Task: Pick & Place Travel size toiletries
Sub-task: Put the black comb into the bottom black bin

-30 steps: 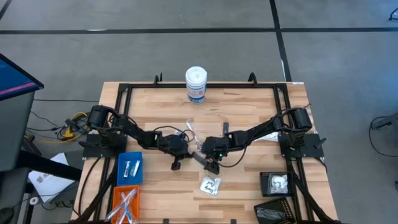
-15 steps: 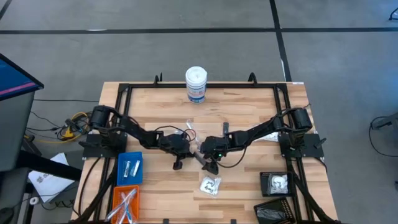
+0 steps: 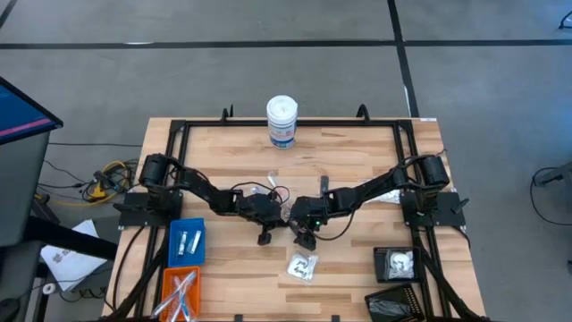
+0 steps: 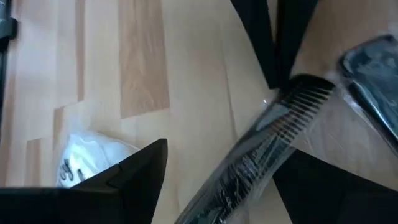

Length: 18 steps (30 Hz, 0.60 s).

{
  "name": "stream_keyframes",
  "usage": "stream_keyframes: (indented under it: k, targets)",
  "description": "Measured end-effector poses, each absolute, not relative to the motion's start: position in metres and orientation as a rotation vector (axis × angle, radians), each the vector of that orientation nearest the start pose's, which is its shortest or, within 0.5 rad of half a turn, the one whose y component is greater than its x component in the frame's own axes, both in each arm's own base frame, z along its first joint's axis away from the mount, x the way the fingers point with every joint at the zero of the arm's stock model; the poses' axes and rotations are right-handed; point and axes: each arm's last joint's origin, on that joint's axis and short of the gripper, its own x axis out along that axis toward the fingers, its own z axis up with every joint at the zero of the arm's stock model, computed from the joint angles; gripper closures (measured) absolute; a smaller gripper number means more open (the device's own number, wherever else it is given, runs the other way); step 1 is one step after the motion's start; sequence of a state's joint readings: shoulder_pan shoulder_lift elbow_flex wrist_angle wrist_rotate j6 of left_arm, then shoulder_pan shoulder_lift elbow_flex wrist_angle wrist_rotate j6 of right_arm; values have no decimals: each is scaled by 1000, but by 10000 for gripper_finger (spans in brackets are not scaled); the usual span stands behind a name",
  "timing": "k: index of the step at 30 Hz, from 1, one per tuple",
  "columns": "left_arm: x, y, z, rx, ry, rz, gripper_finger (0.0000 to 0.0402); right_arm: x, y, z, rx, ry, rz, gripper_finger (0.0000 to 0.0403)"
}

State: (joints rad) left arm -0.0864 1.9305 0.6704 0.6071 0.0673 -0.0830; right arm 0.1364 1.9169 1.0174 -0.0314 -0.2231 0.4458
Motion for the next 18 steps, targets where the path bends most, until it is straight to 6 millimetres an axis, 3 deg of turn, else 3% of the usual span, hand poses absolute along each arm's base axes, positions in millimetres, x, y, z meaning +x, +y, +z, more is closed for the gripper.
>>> stream_keyframes:
  k: [6,14,18]
  targets:
    - [321,-31,78,-72,644,-120,402,360,55,119,460,1022,54,205]
    - [321,-34,78,-48,625,-126,402,358,50,117,468,1049,38,375]
    - [319,-40,81,-25,622,-149,401,358,49,118,452,1047,51,388]
